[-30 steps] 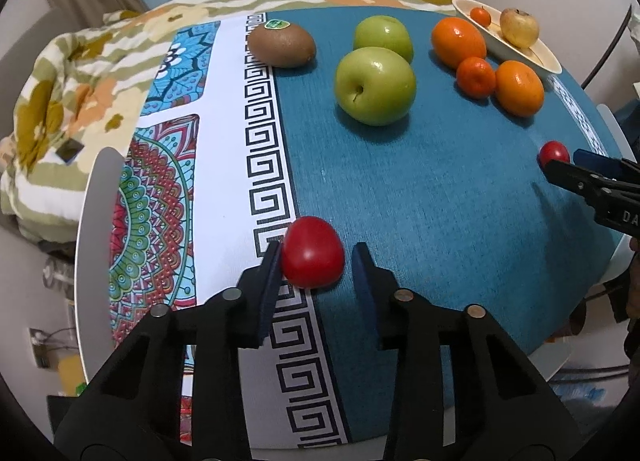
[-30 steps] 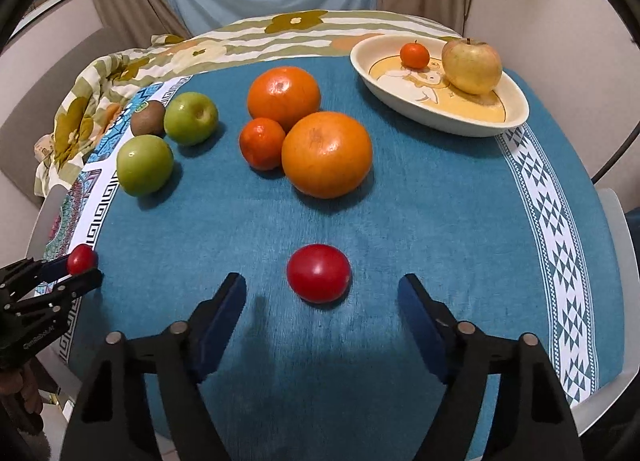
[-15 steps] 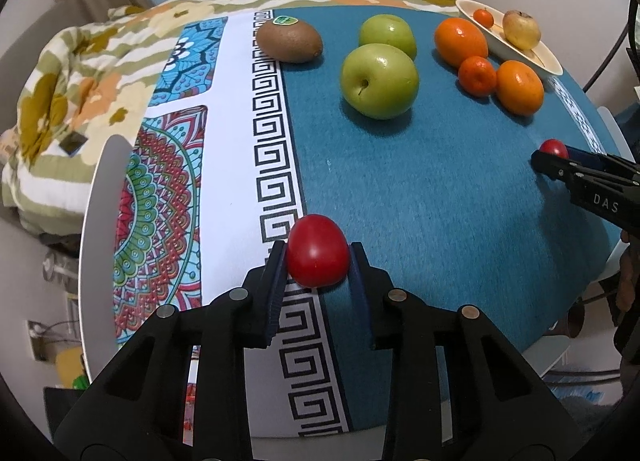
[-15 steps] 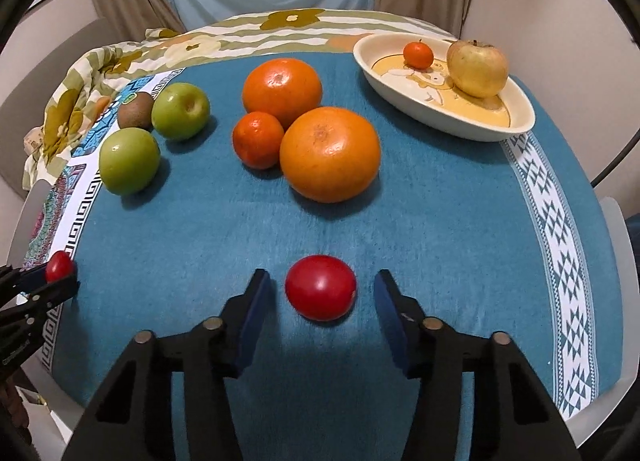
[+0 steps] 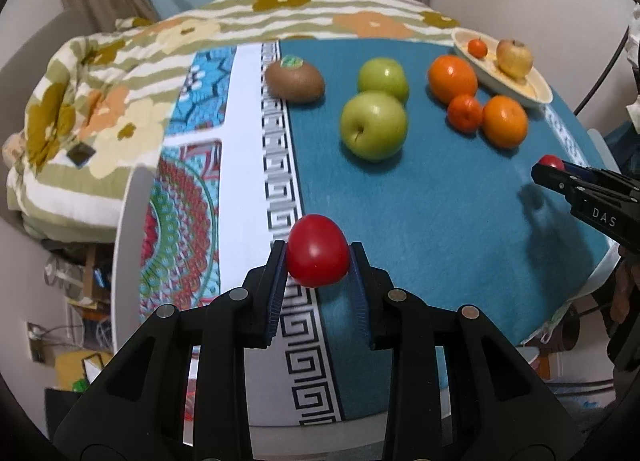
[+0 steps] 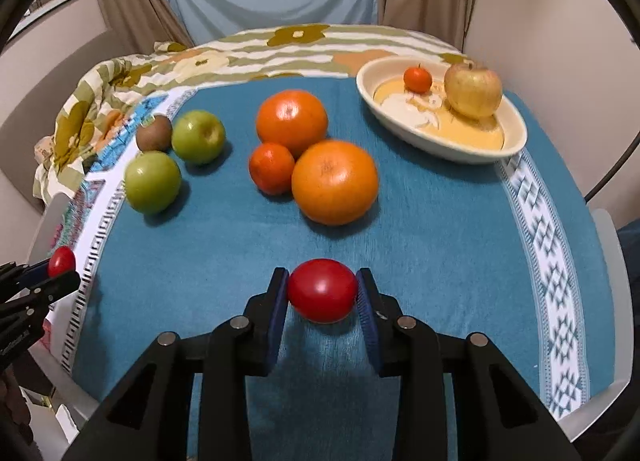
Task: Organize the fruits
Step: 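Carry the tomato into the duck bowl and open the left gripper while the right carries its tomato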
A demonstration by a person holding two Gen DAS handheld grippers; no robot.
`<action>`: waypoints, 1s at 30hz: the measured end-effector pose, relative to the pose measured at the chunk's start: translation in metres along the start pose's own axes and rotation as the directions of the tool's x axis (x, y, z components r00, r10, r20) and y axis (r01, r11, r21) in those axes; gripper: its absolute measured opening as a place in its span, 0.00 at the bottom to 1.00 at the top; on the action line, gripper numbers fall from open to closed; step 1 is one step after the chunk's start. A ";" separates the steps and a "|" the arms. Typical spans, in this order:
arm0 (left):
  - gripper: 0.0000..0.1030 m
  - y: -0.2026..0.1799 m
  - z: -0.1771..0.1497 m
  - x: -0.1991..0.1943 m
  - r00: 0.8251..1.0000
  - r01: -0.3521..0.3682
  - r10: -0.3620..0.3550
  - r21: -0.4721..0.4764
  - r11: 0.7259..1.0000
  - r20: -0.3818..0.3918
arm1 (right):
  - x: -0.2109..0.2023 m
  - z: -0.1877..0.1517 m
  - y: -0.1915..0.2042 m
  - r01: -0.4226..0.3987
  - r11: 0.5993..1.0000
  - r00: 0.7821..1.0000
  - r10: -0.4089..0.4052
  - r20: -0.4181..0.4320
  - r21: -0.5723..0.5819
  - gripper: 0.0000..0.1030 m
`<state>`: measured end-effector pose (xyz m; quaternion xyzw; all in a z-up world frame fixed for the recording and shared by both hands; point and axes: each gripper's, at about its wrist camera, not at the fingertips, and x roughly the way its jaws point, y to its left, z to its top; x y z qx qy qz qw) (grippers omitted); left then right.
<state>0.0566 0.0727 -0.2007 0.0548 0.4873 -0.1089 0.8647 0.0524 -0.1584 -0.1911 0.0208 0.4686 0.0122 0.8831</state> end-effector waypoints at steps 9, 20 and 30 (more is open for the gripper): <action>0.34 -0.021 0.048 -0.028 0.994 0.049 -0.055 0.060 0.997 0.091 | -0.043 0.026 -0.015 -0.039 0.999 0.997 0.038 0.064 0.013 0.30; 0.34 -0.083 0.110 -0.046 0.981 0.088 -0.093 0.039 0.995 0.168 | -0.060 0.066 -0.079 -0.075 0.997 0.992 0.074 0.102 0.002 0.30; 0.34 -0.156 0.153 -0.026 0.978 0.101 -0.104 0.024 0.995 0.182 | -0.047 0.099 -0.138 -0.121 0.991 0.988 0.126 0.090 -0.057 0.30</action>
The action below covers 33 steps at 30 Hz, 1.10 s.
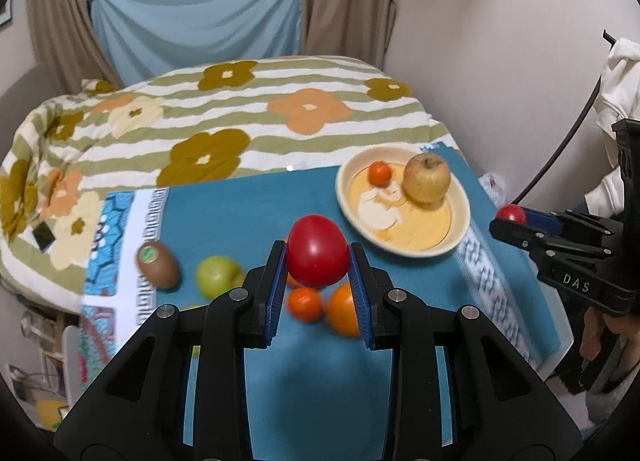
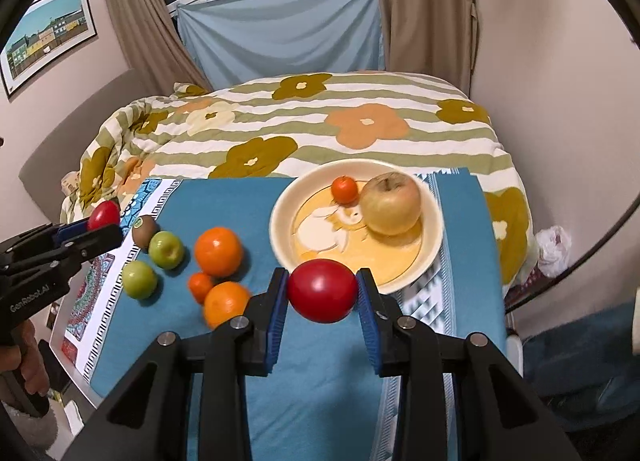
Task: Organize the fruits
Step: 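Carry the tomato into the duck bowl and open the left gripper while the right carries its tomato, then lower the red tomato into the duck bowl and open the right gripper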
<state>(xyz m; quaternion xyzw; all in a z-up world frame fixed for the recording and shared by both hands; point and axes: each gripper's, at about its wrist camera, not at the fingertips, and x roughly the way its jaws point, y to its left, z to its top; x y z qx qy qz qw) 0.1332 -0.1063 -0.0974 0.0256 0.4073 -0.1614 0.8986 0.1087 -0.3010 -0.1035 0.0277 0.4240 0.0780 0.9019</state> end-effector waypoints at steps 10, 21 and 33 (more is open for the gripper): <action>0.34 -0.054 0.017 0.070 0.997 0.031 -0.032 -0.016 0.999 -0.074 | 0.028 0.014 -0.055 -0.046 0.999 0.998 0.044 -0.037 -0.030 0.30; 0.34 -0.096 0.017 0.147 0.980 0.041 -0.038 0.013 0.999 -0.195 | 0.058 0.015 -0.094 -0.086 0.996 0.993 0.086 -0.084 -0.004 0.30; 0.94 -0.120 0.020 0.161 0.976 0.015 0.006 0.093 0.996 -0.217 | 0.063 0.017 -0.116 -0.089 0.996 0.992 0.091 -0.082 0.029 0.30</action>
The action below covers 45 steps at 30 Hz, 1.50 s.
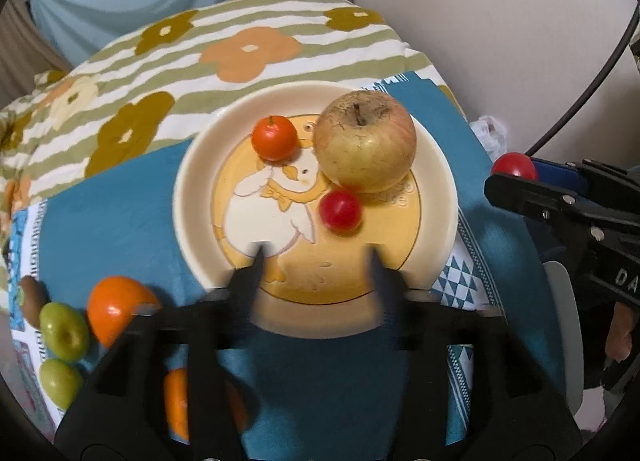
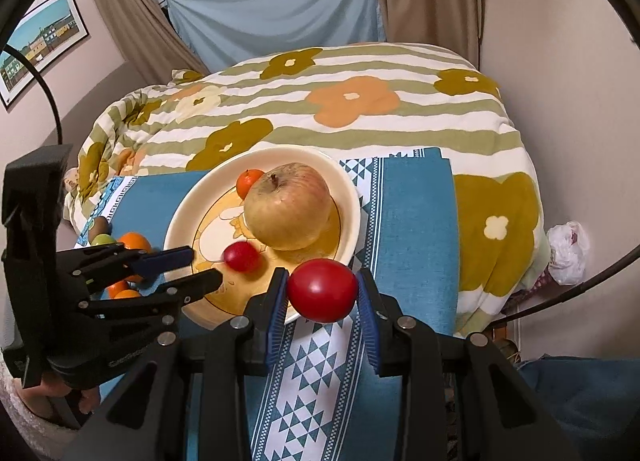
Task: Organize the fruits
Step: 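Lower the red tomato into the duck bowl and open the right gripper, then pull both grippers back from the bowl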
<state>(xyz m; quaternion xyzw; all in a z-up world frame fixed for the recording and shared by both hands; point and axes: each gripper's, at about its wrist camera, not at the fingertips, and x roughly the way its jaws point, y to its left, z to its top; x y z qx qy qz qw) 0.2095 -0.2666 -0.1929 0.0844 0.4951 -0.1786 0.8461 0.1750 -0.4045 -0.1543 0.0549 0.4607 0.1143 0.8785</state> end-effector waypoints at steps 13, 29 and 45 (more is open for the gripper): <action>1.00 0.040 -0.021 -0.045 0.997 -0.056 0.062 -0.108 0.993 0.054 | 0.008 0.004 0.015 -0.040 0.996 0.999 0.040 -0.003 -0.075 0.30; 1.00 0.075 -0.068 -0.075 0.985 -0.160 0.170 -0.238 0.958 0.022 | 0.048 -0.004 0.044 -0.085 0.970 0.996 0.080 -0.030 -0.228 0.30; 1.00 0.081 -0.090 -0.108 0.977 -0.179 0.207 -0.313 0.933 0.058 | 0.022 -0.012 0.039 -0.094 0.973 0.995 0.098 0.010 -0.210 1.00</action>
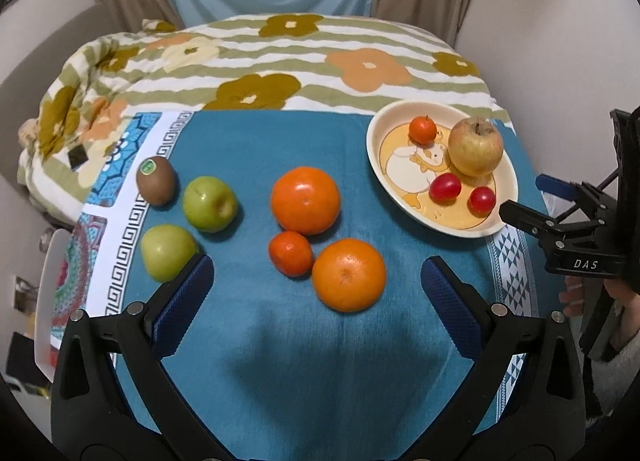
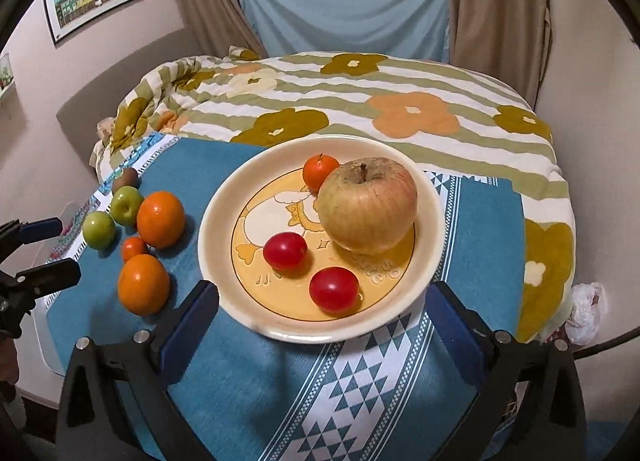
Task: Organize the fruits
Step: 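Pull both grippers back from the bowl, then move the left gripper onto a green apple and close around it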
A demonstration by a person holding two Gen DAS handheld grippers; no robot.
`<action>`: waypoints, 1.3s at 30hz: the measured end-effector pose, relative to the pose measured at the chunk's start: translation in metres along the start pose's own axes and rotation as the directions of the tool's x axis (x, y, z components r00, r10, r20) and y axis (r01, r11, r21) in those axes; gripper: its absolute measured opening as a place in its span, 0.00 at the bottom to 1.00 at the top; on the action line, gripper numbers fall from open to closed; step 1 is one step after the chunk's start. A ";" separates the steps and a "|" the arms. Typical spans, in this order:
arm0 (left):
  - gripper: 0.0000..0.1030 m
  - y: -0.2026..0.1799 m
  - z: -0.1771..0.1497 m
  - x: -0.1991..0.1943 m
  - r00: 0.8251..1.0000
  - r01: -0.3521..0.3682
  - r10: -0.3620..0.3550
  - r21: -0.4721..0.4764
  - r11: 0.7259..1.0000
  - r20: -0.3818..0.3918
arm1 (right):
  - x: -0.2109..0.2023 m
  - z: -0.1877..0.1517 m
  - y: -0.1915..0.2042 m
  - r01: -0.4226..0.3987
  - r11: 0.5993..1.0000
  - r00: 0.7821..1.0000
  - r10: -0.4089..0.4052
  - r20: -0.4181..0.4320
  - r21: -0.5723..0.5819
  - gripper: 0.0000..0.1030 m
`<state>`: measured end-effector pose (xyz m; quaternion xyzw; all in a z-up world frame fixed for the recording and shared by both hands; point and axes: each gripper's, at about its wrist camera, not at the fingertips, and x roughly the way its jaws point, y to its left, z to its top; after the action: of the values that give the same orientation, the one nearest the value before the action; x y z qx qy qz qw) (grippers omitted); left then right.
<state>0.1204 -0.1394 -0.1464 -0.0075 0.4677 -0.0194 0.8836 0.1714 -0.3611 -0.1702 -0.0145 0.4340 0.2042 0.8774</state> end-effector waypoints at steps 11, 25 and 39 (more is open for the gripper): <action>1.00 0.007 0.002 -0.040 0.996 -0.030 0.032 -0.015 0.999 0.079 | -0.035 0.001 0.003 0.010 1.000 1.000 -0.010 0.024 0.013 1.00; 1.00 0.053 -0.011 -0.088 0.987 -0.099 0.104 -0.042 0.994 0.122 | -0.070 0.004 0.036 -0.022 0.999 0.999 0.020 0.034 0.046 1.00; 1.00 0.129 -0.002 -0.079 0.995 -0.003 -0.001 0.044 0.999 0.095 | -0.067 0.011 0.120 0.088 0.989 0.995 -0.091 0.026 0.120 1.00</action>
<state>0.0774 -0.0067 -0.0864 0.0111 0.4244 -0.0290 0.9049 0.0994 -0.2724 -0.0937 0.0214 0.4304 0.1387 0.8917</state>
